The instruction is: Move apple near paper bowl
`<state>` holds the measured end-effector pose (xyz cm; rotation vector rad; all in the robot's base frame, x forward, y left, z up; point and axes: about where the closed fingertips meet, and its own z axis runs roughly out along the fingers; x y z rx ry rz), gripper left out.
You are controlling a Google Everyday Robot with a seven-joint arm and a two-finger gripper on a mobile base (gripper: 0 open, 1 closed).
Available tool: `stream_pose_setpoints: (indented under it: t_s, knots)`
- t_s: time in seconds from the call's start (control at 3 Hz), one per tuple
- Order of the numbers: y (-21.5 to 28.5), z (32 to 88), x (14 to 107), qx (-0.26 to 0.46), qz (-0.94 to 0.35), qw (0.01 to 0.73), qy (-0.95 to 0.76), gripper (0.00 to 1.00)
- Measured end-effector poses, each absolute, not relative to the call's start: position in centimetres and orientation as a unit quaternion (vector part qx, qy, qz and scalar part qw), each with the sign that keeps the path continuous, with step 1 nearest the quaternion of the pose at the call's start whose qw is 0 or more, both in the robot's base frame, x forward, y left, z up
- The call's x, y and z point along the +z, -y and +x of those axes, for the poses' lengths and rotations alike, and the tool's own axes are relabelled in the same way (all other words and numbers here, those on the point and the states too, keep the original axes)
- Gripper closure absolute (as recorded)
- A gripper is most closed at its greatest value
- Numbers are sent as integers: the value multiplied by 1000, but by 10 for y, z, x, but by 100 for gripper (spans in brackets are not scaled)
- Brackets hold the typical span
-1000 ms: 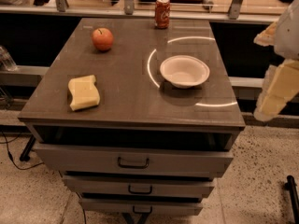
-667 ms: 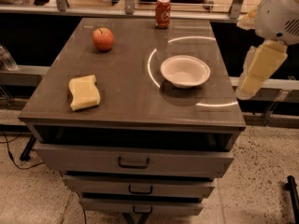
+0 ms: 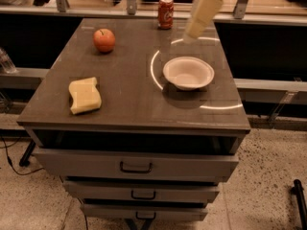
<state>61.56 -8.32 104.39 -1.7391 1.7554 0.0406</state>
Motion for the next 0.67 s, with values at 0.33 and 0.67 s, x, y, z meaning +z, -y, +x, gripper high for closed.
stream_pose_setpoints:
  t_s: [0.33, 0.67]
  knots:
    - [30, 644, 1068, 21, -680, 359, -639, 0]
    - [28, 649, 1067, 25, -675, 365, -641, 0]
